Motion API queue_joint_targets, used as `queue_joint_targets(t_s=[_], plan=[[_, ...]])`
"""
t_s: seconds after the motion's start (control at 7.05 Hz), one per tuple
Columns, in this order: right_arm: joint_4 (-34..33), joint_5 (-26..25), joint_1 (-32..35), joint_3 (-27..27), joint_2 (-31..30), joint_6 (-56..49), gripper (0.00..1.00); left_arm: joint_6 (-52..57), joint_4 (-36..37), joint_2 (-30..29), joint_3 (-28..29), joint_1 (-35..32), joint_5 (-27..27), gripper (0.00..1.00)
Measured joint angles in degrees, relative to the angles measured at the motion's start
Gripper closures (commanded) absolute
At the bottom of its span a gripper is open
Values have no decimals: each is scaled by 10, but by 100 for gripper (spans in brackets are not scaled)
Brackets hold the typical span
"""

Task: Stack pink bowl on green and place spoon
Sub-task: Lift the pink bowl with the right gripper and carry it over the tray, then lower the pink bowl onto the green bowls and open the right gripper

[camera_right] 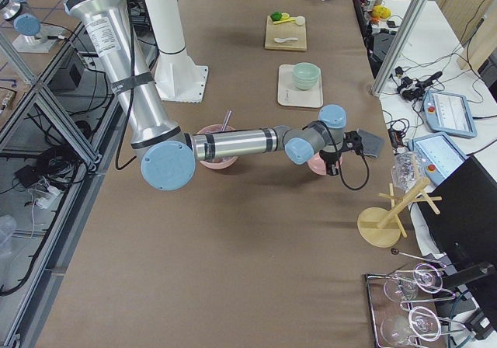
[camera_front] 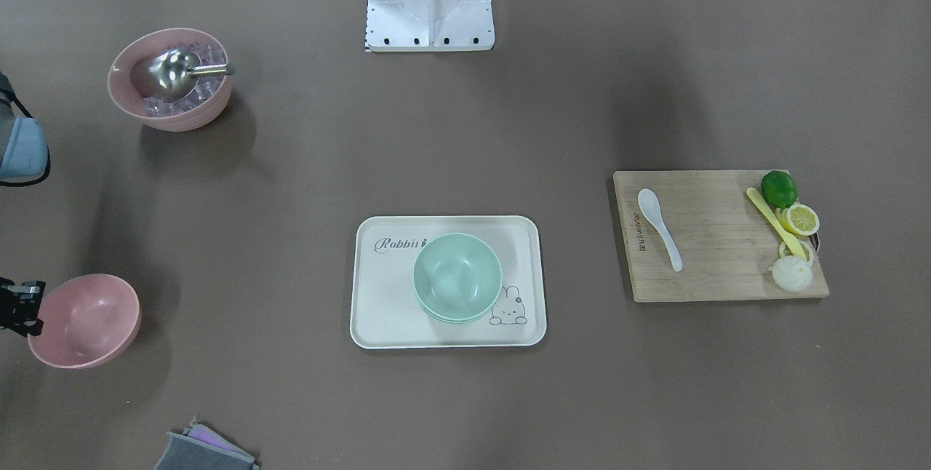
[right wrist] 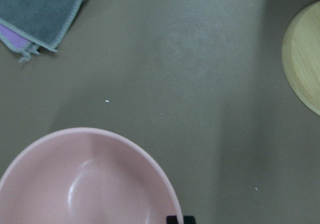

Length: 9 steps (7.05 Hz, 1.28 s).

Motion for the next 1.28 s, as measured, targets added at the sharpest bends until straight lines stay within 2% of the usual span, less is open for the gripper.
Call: queue_joint_targets(t_s=[0.28, 0.57, 0.71, 0.99, 1.28], plan=[[0, -23, -53, 37, 51, 104, 100, -1, 0, 0, 1, 1, 0, 2], [-16, -68, -123, 57, 128, 226, 100, 1, 1, 1, 3, 1, 0, 2], [-52, -82, -149, 60, 175, 274, 100, 1, 0, 1, 5, 1, 0, 2], [-177, -120, -200, 50, 279, 339, 100, 2, 0, 5, 6, 1, 1, 2], [-233, -138, -238, 7, 332, 368, 100, 2, 0, 8, 6, 1, 0, 2]])
